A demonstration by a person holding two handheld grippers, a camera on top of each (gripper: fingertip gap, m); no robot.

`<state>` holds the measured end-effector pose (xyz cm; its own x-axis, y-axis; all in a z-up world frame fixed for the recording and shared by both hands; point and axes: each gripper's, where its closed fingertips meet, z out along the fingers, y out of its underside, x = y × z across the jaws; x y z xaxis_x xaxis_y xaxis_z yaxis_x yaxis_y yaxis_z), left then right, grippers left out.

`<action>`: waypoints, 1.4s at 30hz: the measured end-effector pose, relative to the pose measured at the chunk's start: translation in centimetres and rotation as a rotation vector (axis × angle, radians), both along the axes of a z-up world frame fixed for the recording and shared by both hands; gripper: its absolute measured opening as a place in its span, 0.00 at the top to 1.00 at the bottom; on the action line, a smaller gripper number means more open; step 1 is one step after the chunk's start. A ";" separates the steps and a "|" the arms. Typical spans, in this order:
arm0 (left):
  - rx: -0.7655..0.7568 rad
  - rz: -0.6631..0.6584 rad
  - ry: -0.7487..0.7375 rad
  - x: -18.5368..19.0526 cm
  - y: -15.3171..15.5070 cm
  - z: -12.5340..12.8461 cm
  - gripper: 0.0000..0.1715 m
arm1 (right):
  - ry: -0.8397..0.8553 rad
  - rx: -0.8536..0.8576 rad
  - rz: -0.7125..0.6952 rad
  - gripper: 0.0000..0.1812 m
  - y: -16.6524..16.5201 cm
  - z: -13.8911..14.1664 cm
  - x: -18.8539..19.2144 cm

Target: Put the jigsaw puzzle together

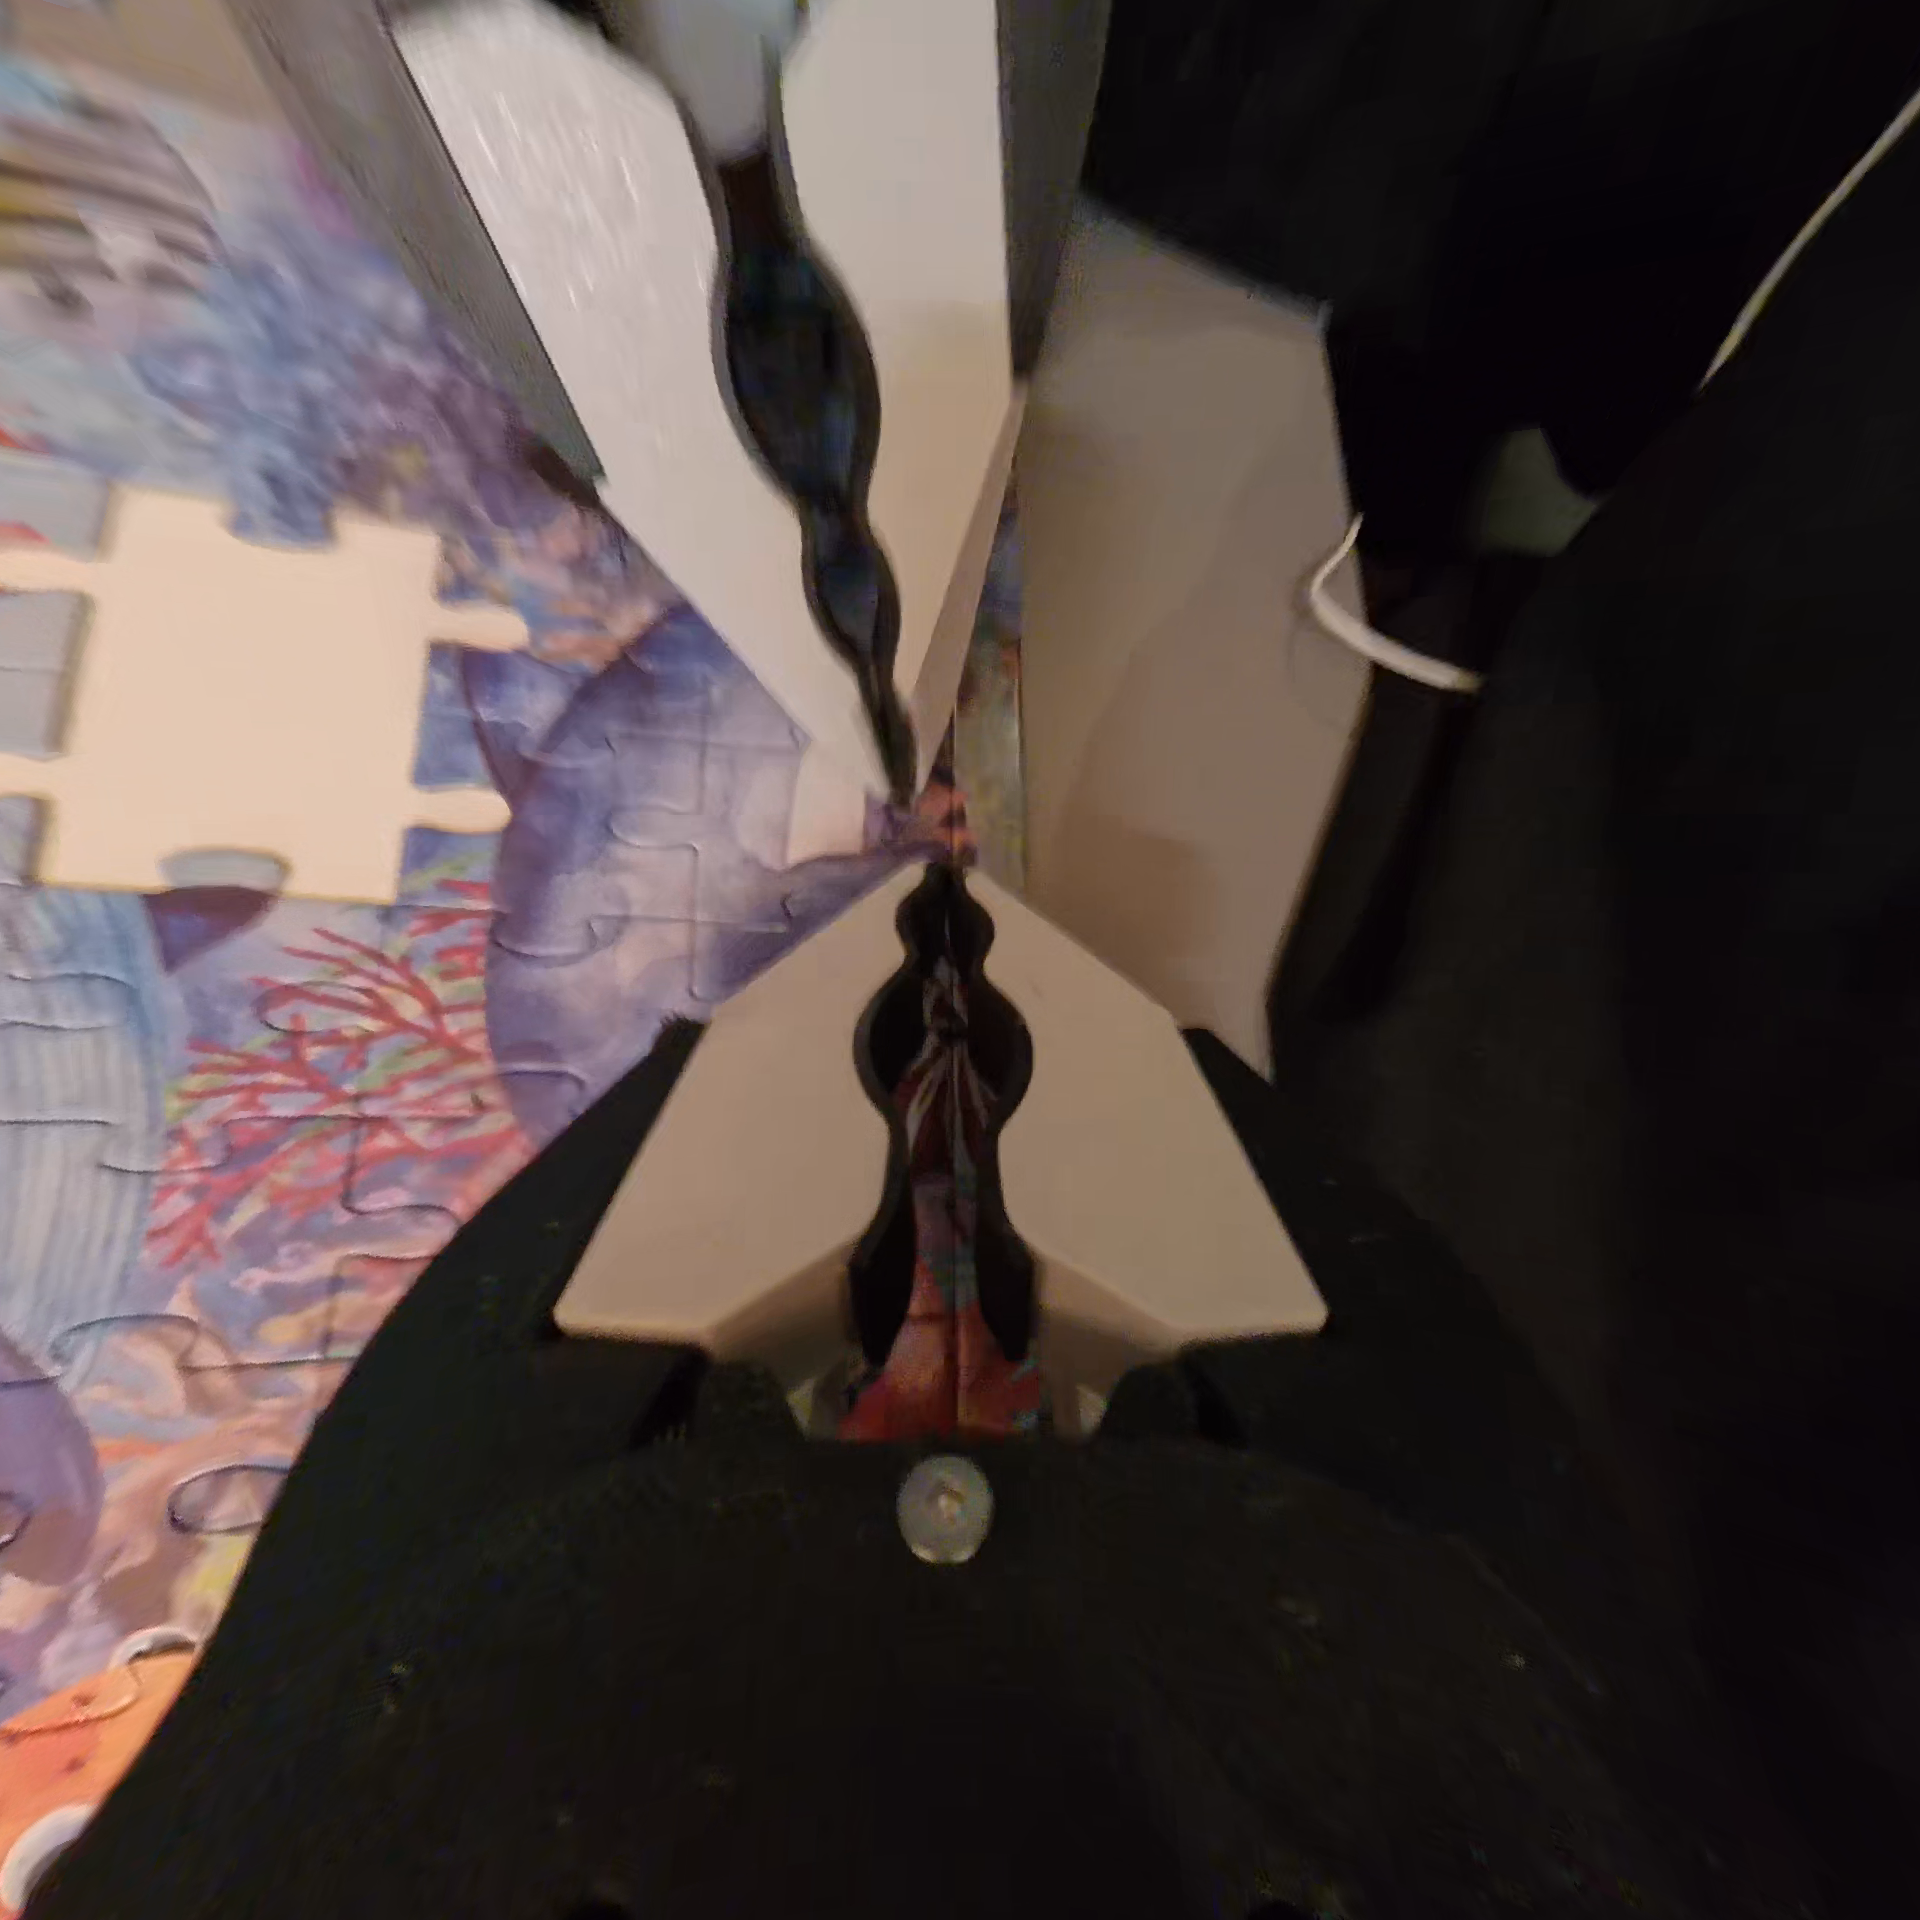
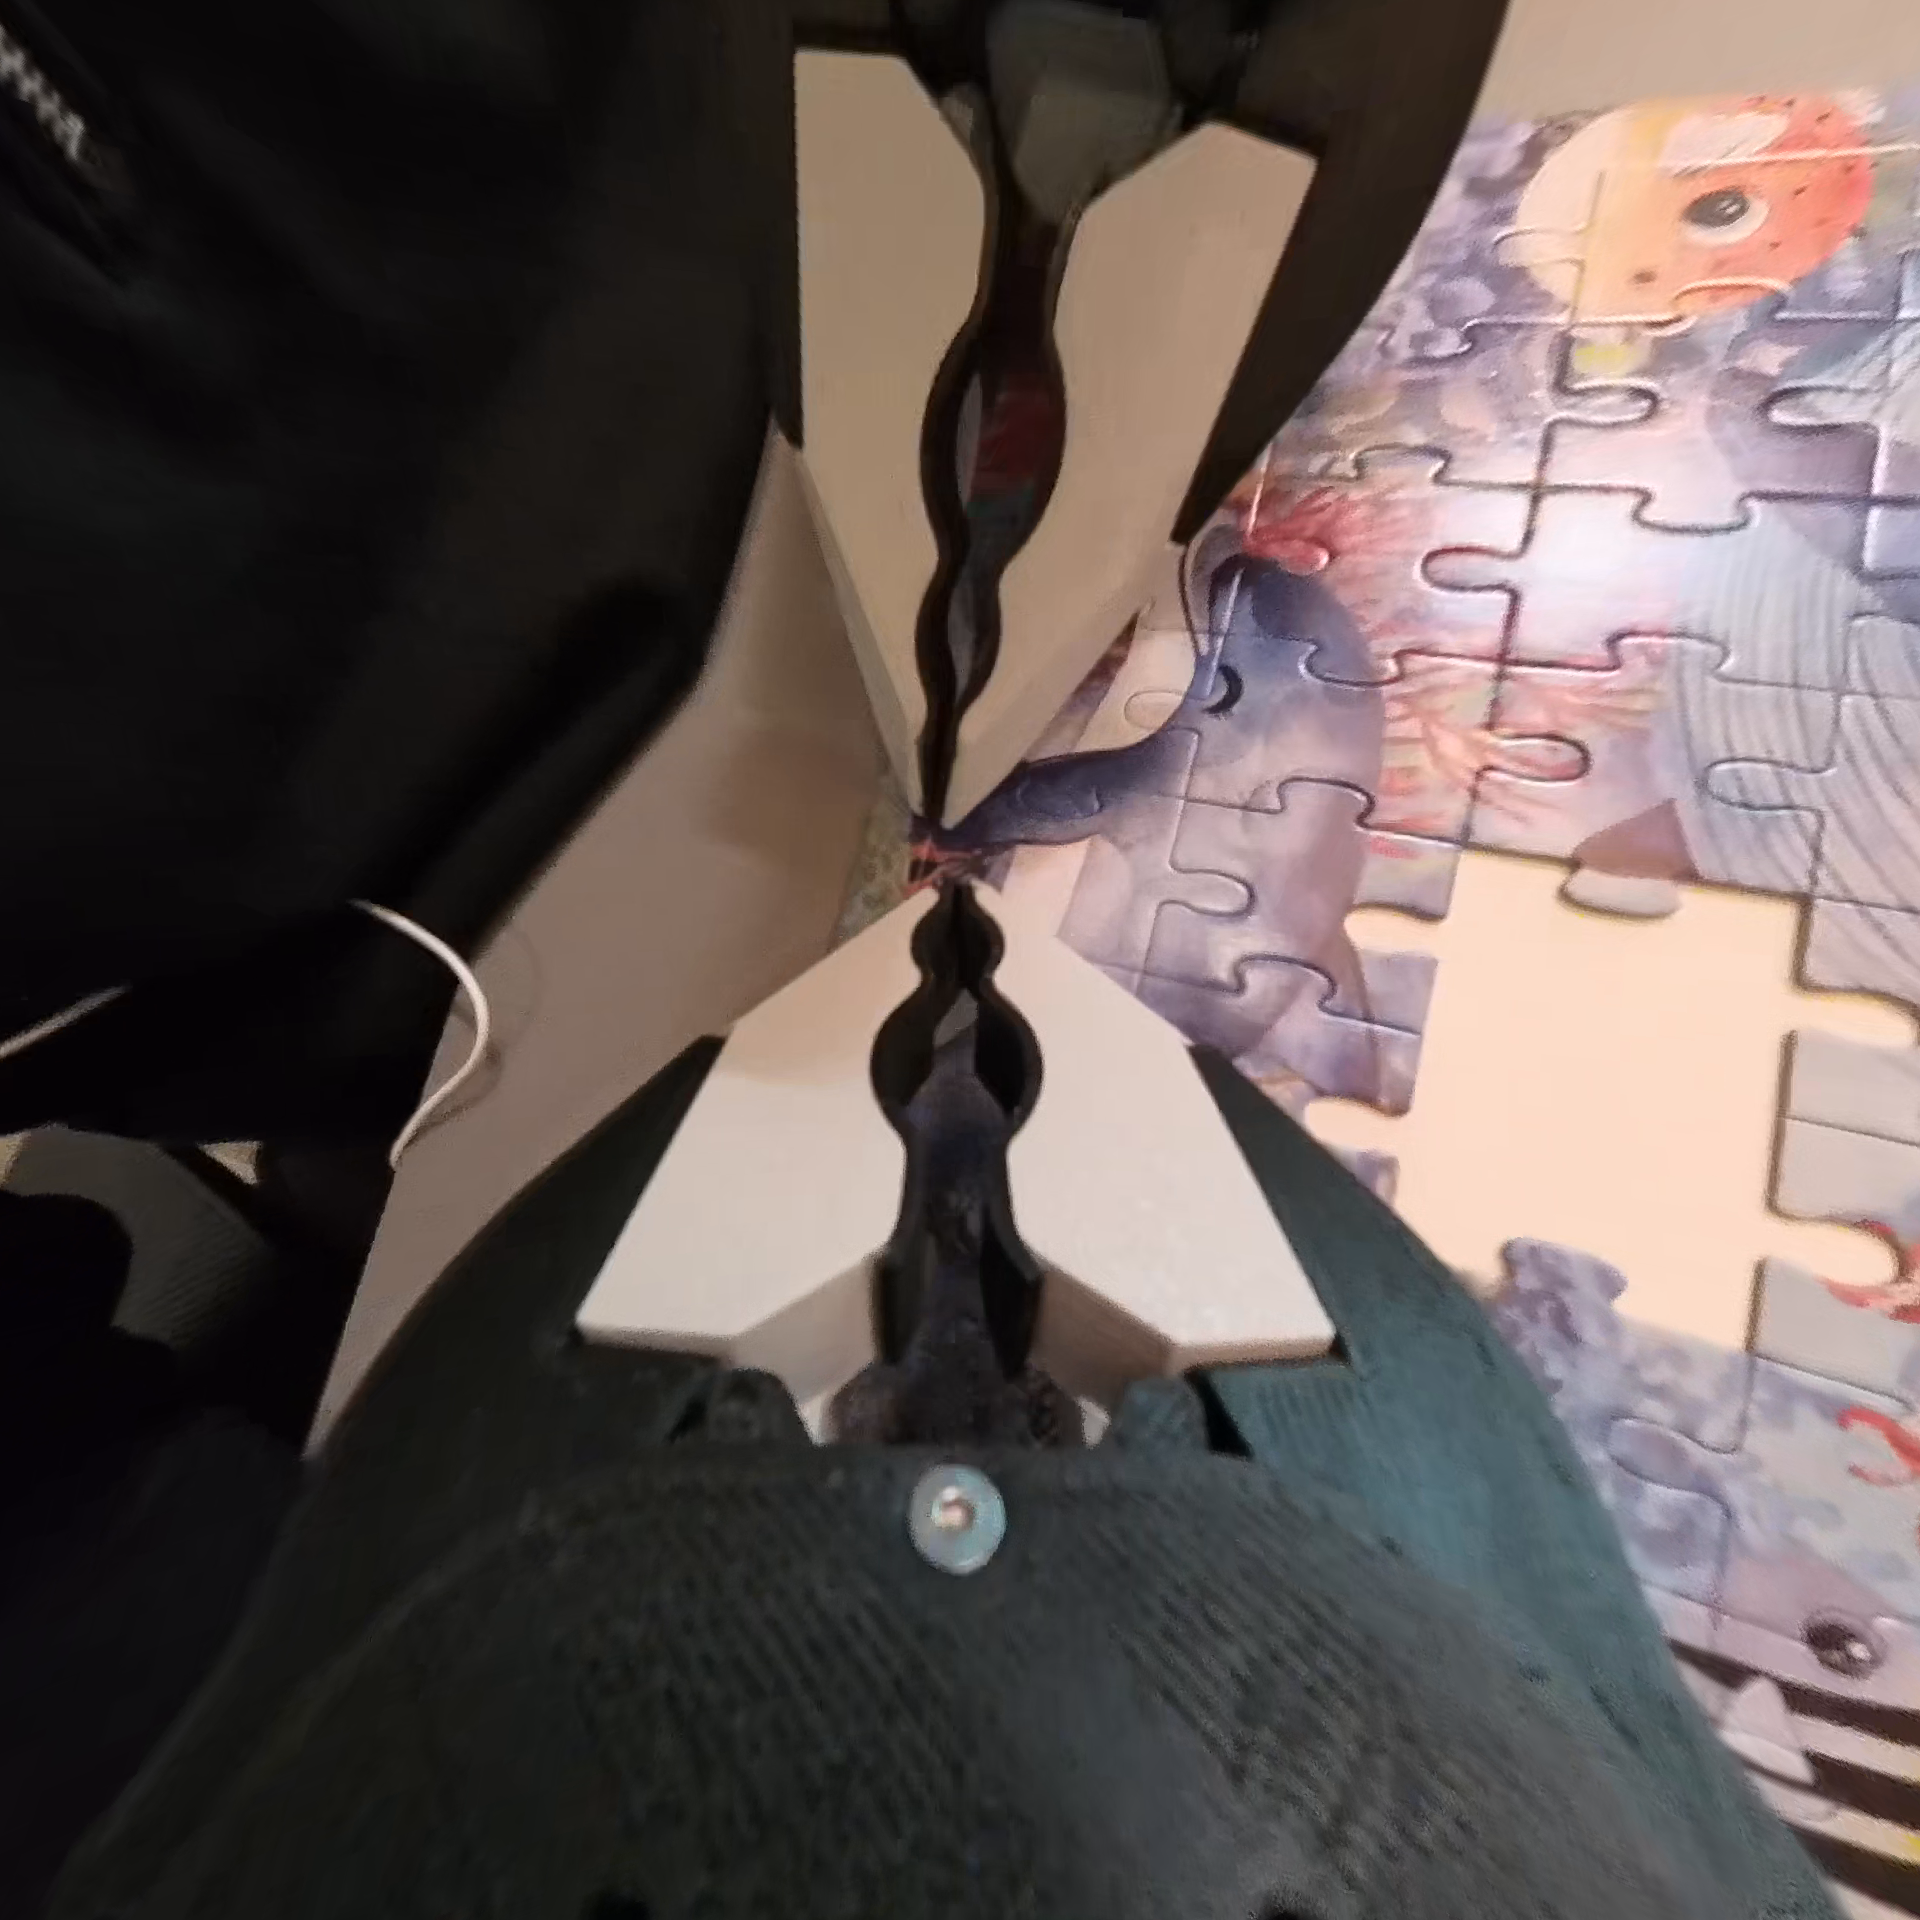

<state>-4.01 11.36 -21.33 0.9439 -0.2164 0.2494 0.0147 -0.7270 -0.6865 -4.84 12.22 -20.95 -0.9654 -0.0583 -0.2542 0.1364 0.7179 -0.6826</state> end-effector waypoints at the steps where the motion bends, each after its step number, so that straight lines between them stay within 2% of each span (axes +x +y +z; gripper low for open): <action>1: 0.001 -0.010 -0.005 0.3 0.1 0.0 1.00 | 0.002 0.001 0.008 1.00 0.1 0.0 0.1; 3: 0.004 -0.002 0.047 -0.1 0.1 0.0 1.00 | 0.004 -0.036 0.013 1.00 0.0 0.6 0.2; 5: 0.011 0.012 0.079 -0.4 0.2 0.0 1.00 | 0.021 0.007 -0.016 1.00 0.5 -0.1 -0.4; 8: 0.004 0.016 0.049 -0.4 0.1 0.0 1.00 | 0.007 0.021 -0.029 1.00 1.0 0.0 -0.4; 11: 0.045 0.050 0.081 -1.2 0.3 0.6 1.00 | 0.050 -0.037 -0.047 1.00 0.9 1.1 -1.0; 14: 0.009 0.031 0.035 -0.4 0.3 -0.1 1.00 | 0.143 0.032 -0.104 1.00 1.5 -0.2 -2.7; 18: 0.006 0.090 0.087 -1.8 0.2 -0.1 1.00 | 0.031 0.007 -0.018 1.00 0.8 -0.2 -0.4; 20: 0.004 0.127 0.105 -2.7 0.1 -0.1 1.00 | 0.034 0.011 -0.022 1.00 0.5 -0.2 -0.5; 22: 0.004 0.099 0.068 -2.1 0.1 -0.1 1.00 | 0.188 0.022 -0.124 1.00 0.7 -0.2 -3.4; 24: 0.002 0.031 0.023 -0.6 0.0 -0.1 1.00 | 0.236 0.003 -0.097 1.00 0.8 -0.2 -3.2; 25: 0.002 0.025 0.024 -0.4 0.1 -0.1 1.00 | 0.200 -0.019 -0.055 1.00 0.6 -0.2 -2.2; 27: 0.004 0.071 0.083 -1.5 0.1 -0.1 1.00 | 0.126 -0.021 -0.026 1.00 0.3 -0.2 -1.2; 29: 0.003 0.184 0.163 -4.3 -0.3 -0.1 1.00 | 0.214 0.004 -0.129 1.00 0.5 -0.2 -3.6; 31: -0.001 0.261 0.149 -6.0 -0.8 -0.1 1.00 | 0.320 0.028 -0.230 1.00 1.4 -0.2 -6.0; 33: 0.001 0.268 0.058 -5.8 -0.8 0.0 1.00 | 0.274 0.003 -0.191 1.00 1.1 -0.2 -5.1; 35: 0.001 0.209 0.011 -4.4 -0.5 -0.1 1.00 | 0.209 -0.029 -0.133 1.00 0.0 -0.2 -3.6; 39: 0.003 0.228 0.118 -4.7 0.0 -0.2 1.00 | 0.237 -0.034 -0.115 1.00 -1.1 -0.2 -3.3; 42: -0.017 0.272 0.116 -6.2 -1.2 -0.2 1.00 | 0.148 0.015 -0.103 1.00 1.4 -0.2 -2.5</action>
<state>-10.24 10.17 -21.49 0.9891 0.0514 0.1382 0.1328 -0.7182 -0.6831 -7.33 13.58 -21.17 -0.9930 0.0457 -0.1086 0.1085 0.7154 -0.6903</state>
